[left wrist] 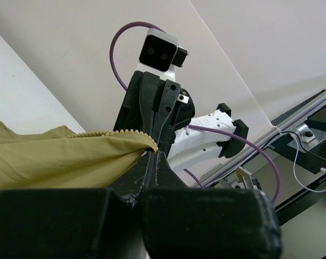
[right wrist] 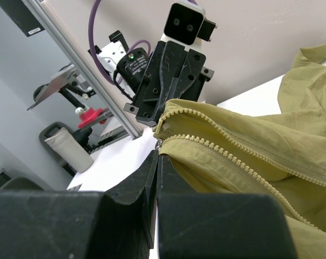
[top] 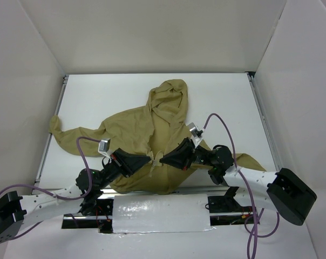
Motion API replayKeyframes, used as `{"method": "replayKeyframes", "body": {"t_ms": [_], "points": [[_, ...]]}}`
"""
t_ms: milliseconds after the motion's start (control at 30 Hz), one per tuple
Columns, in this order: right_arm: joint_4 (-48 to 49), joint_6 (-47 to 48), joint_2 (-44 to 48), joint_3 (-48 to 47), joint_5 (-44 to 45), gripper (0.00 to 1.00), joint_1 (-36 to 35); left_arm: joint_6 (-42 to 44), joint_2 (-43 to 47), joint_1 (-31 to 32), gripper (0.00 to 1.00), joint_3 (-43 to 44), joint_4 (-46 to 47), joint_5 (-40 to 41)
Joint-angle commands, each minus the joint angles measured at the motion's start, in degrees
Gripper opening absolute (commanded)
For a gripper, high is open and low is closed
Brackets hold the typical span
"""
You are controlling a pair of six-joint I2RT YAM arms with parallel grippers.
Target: Zip up the jacket
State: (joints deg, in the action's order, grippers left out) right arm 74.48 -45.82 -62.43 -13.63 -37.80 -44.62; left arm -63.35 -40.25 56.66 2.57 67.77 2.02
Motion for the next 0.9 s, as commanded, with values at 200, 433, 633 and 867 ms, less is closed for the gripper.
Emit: {"method": "replayKeyframes", "body": {"t_ms": [200,433,633,867], "points": [[19.74,-0.41,1.09,-2.72,-1.92,0.00,0.32,-0.46,-0.27,-0.24,0.00,0.33,5.27,-0.62],[21.06,-0.93,0.03,-2.72,-2.54,0.00,0.32,-0.46,-0.88,-0.24,0.00,0.95,5.27,-0.97],[20.97,-0.76,0.64,-2.63,-2.37,0.00,0.41,-0.28,-0.71,-0.24,0.00,1.30,4.74,-1.14],[19.21,0.73,1.70,-2.46,-1.92,0.00,0.85,-0.37,-1.23,-0.15,0.00,1.39,4.83,-1.41]]}}
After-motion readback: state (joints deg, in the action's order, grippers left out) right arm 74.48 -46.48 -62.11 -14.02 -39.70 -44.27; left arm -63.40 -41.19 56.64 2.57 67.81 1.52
